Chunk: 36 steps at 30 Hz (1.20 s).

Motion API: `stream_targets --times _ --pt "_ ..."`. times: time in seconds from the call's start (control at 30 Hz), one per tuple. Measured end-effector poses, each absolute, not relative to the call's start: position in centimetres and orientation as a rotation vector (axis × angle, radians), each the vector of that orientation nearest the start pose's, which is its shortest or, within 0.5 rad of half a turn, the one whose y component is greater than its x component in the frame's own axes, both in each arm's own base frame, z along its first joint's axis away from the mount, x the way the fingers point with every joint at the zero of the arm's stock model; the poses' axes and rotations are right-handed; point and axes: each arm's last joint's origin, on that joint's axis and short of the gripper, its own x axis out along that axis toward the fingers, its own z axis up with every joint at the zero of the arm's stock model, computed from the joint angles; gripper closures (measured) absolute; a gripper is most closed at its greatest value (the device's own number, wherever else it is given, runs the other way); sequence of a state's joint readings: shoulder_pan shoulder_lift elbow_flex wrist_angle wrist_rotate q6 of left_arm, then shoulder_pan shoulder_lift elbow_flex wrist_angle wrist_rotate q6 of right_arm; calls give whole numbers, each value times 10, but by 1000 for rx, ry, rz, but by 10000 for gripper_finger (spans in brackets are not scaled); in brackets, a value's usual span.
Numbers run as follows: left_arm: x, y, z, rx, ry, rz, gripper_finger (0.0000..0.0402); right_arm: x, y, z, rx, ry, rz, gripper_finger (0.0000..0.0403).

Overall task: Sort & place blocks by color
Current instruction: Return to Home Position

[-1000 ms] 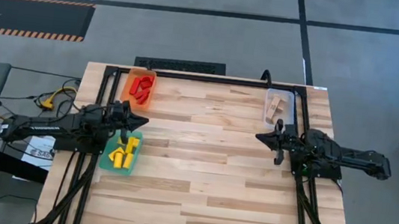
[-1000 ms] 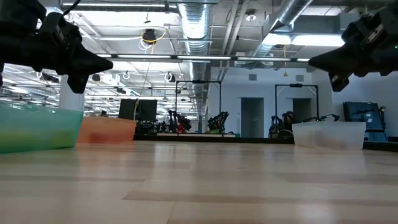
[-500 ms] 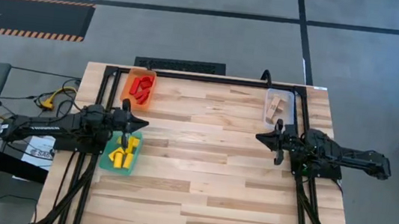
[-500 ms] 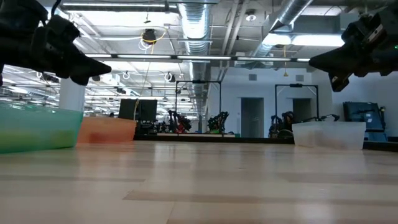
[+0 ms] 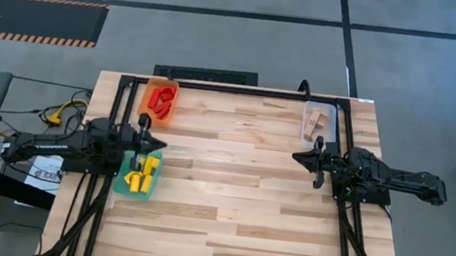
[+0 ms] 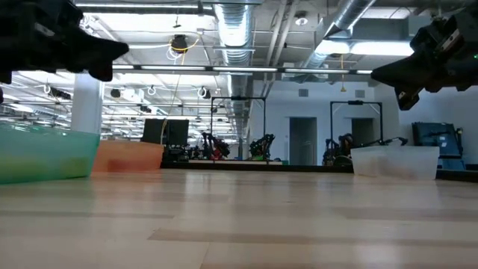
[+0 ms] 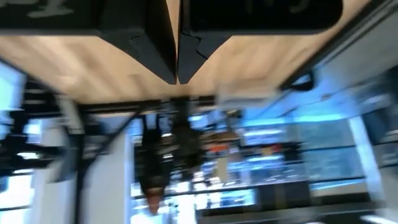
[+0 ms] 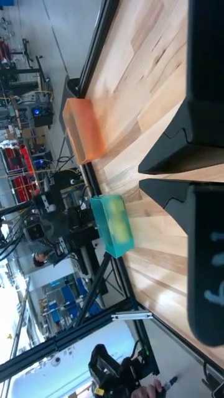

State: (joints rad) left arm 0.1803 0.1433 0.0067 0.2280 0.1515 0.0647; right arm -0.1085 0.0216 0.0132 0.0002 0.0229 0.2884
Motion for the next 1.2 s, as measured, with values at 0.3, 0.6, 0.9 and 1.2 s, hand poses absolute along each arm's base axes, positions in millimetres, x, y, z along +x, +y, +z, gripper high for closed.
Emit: stream_targets --times 0.3,0.6,0.9,1.2 --pt "104 13 161 29 63 -9 401 98 -11 166 290 -11 -132 356" --pt "103 19 159 31 124 197 401 98 -11 166 289 -10 -132 356" --pt "102 20 160 35 123 239 401 98 -11 166 287 -10 -132 356" --pt "102 21 160 36 123 242 401 98 -11 166 287 -10 -132 356"
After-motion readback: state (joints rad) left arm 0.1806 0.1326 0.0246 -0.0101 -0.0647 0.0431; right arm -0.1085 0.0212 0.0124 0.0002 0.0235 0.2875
